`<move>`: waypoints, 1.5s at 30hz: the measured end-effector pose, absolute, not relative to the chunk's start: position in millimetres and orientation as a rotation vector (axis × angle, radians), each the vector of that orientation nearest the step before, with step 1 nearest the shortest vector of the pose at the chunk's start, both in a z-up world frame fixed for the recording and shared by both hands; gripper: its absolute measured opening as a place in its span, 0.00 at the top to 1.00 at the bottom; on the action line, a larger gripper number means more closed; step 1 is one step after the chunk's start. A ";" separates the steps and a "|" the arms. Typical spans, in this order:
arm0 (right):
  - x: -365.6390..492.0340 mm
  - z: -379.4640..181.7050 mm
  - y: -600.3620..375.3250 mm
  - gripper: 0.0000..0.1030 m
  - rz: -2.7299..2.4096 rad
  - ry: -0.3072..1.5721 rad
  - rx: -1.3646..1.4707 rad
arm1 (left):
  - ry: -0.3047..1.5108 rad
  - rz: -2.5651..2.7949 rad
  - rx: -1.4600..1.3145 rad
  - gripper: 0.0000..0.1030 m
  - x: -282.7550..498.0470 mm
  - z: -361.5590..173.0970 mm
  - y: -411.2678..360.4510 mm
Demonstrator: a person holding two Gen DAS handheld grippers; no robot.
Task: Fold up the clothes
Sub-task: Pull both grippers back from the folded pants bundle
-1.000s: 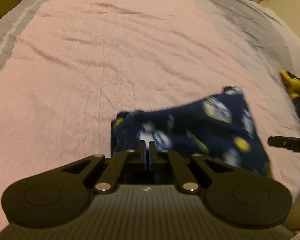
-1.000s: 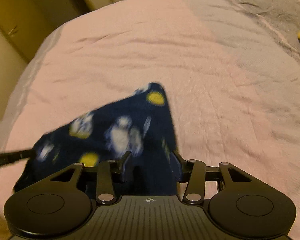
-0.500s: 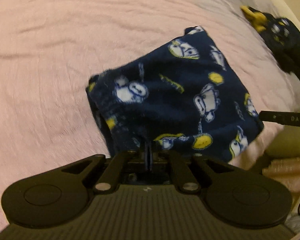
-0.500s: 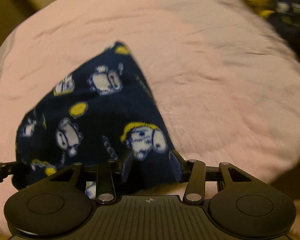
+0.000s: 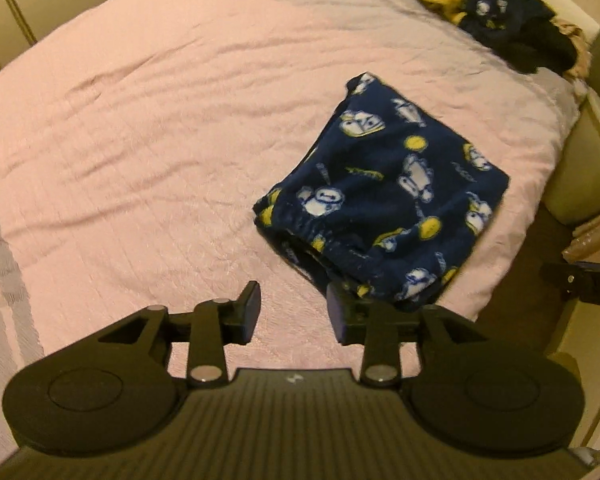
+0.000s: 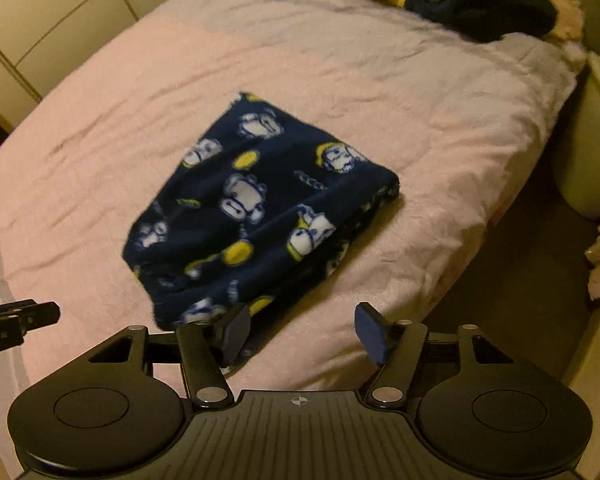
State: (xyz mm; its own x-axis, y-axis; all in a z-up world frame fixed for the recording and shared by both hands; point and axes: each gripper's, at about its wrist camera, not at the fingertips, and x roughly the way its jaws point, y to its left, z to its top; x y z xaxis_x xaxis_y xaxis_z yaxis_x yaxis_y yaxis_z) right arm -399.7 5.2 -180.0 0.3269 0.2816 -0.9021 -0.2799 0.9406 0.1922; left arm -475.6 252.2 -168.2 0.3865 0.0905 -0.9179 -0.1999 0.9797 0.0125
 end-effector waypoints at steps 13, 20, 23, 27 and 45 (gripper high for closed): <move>-445.5 -177.9 -3.5 0.35 0.278 1.204 0.063 | 1.114 0.063 0.005 0.65 -478.0 -152.6 225.7; -454.5 -171.7 -7.5 0.35 0.245 1.191 0.072 | 1.099 0.018 0.023 0.61 -479.0 -151.5 222.5; -459.1 -170.7 -8.8 0.35 0.228 1.192 0.079 | 1.100 0.003 0.032 0.61 -481.7 -151.7 222.3; -464.0 -168.3 -8.5 0.35 0.214 1.190 0.085 | 1.094 -0.013 0.046 0.61 -484.8 -149.9 222.1; -479.2 -140.9 1.4 0.35 0.222 1.107 0.060 | 1.056 -0.016 0.054 0.61 -503.1 -137.0 227.5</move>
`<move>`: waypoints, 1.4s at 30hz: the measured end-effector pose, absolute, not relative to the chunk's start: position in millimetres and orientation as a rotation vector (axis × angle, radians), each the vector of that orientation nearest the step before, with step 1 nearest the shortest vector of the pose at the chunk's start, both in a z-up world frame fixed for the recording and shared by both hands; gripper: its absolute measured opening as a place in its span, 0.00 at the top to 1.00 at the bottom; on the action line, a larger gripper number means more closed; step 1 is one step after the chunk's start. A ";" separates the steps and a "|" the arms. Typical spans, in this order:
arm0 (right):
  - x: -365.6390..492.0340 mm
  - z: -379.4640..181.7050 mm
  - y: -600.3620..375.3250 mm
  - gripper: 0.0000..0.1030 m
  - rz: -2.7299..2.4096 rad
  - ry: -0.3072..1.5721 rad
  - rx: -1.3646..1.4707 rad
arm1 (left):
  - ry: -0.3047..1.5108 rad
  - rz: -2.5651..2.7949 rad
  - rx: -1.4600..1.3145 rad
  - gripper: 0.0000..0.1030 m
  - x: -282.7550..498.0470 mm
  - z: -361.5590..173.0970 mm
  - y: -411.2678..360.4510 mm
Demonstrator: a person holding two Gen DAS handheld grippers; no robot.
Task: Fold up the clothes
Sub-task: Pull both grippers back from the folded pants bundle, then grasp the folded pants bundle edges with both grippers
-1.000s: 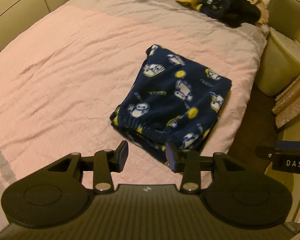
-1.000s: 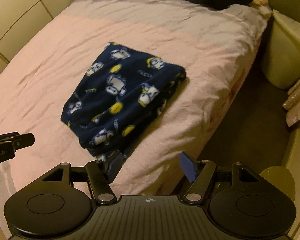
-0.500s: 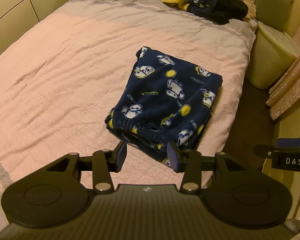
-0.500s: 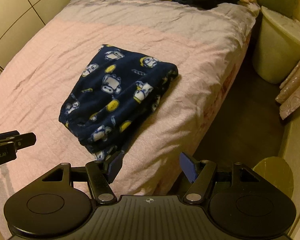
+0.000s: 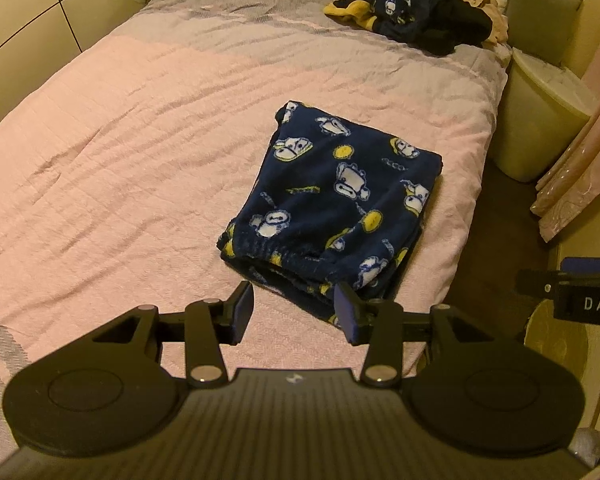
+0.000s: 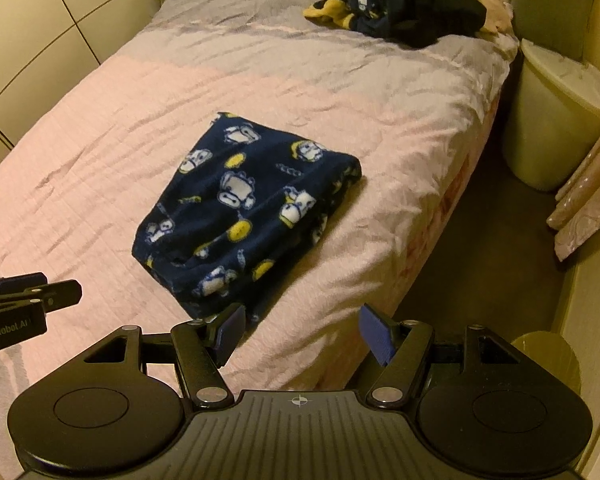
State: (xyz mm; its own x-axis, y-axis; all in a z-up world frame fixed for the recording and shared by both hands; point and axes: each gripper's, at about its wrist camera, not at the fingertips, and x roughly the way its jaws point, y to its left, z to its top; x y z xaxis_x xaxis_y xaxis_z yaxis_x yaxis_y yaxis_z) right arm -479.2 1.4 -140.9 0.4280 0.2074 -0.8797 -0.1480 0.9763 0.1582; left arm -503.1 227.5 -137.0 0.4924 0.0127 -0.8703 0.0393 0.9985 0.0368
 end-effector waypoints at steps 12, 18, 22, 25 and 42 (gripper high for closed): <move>-484.7 -136.6 -2.3 0.35 0.235 1.095 0.059 | 1.059 0.010 0.032 0.61 -517.7 -136.3 229.7; -489.2 -130.4 -10.7 0.35 0.227 1.061 0.089 | 1.021 -0.012 0.001 0.62 -522.5 -133.1 241.4; -483.4 -134.2 -26.9 0.35 0.193 1.029 0.130 | 1.009 -0.026 -0.037 0.64 -517.9 -141.6 259.0; -474.0 -150.3 -32.7 0.35 0.194 1.039 0.143 | 1.008 -0.038 -0.059 0.70 -502.9 -160.4 274.0; -354.1 -289.3 60.2 0.66 0.416 0.900 0.067 | 0.918 -0.261 0.047 0.91 -334.3 -307.8 276.5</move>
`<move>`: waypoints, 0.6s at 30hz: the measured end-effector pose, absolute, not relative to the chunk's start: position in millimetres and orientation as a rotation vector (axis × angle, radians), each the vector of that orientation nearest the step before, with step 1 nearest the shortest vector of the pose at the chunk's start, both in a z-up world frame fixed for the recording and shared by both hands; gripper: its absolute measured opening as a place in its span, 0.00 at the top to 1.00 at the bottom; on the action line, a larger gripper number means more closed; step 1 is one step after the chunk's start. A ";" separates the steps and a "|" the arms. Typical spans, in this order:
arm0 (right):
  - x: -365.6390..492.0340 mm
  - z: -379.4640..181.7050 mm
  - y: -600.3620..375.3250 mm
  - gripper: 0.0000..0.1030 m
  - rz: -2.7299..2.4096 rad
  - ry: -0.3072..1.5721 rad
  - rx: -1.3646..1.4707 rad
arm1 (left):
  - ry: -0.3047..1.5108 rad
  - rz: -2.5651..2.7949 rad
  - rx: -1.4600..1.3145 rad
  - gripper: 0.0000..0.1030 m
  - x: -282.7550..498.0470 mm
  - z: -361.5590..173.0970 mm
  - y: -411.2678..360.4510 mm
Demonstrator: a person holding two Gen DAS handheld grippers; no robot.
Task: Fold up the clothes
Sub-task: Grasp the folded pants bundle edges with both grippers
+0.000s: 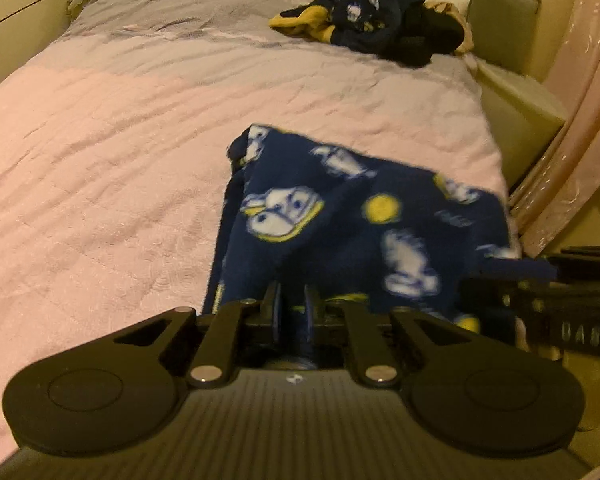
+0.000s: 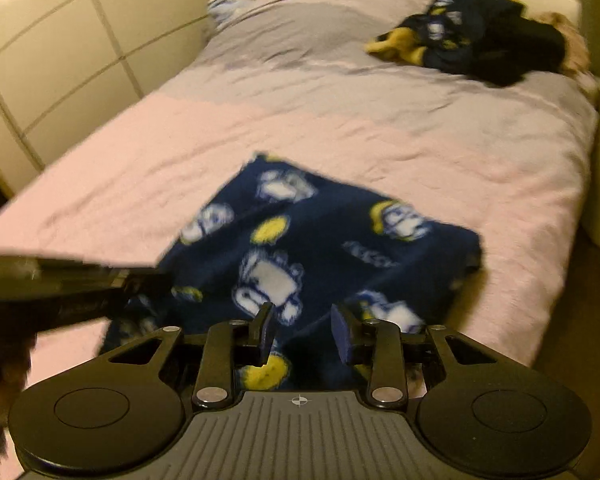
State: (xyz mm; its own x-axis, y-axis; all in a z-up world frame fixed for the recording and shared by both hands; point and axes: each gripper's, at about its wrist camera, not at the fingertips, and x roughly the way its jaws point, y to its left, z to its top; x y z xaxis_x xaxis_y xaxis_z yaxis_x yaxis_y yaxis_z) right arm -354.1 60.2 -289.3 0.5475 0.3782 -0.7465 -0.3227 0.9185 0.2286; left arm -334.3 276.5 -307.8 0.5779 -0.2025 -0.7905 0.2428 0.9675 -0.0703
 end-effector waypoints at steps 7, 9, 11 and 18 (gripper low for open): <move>-387.7 -335.6 36.5 0.66 0.394 0.944 -0.065 | 0.932 -0.220 -0.021 0.91 -346.3 -346.7 314.9; -385.9 -324.6 32.8 0.66 0.390 0.945 -0.062 | 0.931 -0.209 -0.024 0.91 -345.1 -339.4 315.3; -386.8 -310.0 29.1 0.65 0.384 0.904 -0.022 | 0.909 -0.215 -0.064 0.92 -344.7 -324.9 315.7; -404.0 -319.8 34.5 0.65 0.510 0.984 -0.005 | 0.943 -0.310 0.045 0.90 -377.6 -332.5 305.4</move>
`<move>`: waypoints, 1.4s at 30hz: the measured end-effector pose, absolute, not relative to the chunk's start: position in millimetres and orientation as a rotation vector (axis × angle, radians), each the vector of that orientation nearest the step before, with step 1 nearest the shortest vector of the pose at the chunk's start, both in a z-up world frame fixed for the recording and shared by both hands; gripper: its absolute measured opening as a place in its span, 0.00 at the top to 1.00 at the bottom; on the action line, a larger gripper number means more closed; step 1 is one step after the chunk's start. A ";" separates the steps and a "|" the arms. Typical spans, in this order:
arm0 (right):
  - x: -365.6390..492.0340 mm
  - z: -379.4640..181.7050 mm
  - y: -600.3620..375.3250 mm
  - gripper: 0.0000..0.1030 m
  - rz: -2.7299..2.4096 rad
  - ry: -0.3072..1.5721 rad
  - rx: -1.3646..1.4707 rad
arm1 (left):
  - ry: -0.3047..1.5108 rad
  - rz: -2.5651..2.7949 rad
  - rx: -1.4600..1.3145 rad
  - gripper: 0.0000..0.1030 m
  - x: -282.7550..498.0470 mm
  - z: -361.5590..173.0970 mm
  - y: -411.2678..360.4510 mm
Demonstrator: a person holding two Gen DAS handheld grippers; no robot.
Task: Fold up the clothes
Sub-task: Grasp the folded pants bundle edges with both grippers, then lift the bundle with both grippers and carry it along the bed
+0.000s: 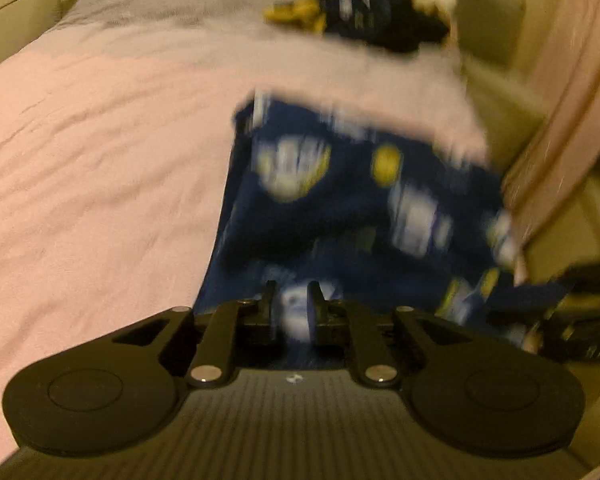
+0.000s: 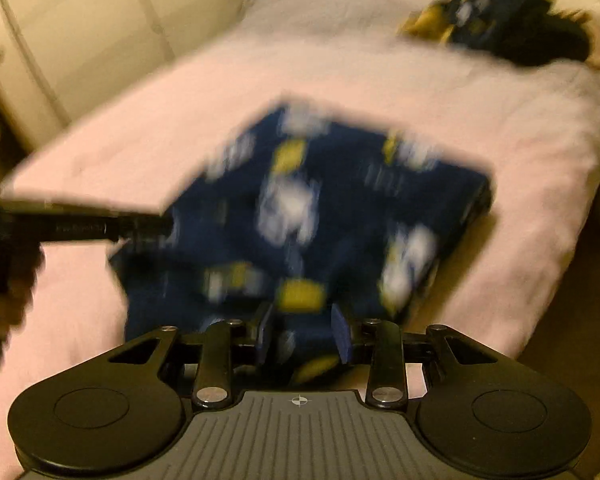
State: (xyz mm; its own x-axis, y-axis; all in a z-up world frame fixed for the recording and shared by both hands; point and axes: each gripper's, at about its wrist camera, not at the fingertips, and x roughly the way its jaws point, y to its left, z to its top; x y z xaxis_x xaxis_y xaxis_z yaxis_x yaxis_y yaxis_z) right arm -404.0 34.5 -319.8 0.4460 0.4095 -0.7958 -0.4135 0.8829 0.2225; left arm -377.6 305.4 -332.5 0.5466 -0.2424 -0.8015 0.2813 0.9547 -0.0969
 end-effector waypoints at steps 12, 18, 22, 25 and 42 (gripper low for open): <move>-361.4 -329.0 -60.9 0.25 0.333 1.094 0.529 | 0.978 -0.319 -0.268 0.42 -332.8 -307.2 351.2; -336.2 -357.7 -83.1 0.22 0.262 1.120 0.892 | 1.092 -0.389 -0.368 0.39 -276.0 -345.2 365.9; -320.9 -366.2 -72.9 0.22 0.278 1.129 0.906 | 1.174 -0.405 -0.541 0.35 -256.6 -384.2 381.3; -311.1 -378.8 -64.9 0.22 0.270 1.155 0.887 | 1.199 -0.422 -0.712 0.28 -251.0 -411.3 394.8; -273.1 -399.0 -58.2 0.67 0.382 1.183 0.912 | 1.100 -0.489 -0.850 0.66 -255.0 -422.6 387.2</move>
State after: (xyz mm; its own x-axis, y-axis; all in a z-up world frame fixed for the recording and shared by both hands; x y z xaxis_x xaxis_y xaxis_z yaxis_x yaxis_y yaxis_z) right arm -273.1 -58.2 -399.0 0.3684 0.6884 -0.6248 0.1934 0.6006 0.7758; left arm -255.0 387.2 -422.6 0.3973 -0.7191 -0.5701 -0.0590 0.6000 -0.7979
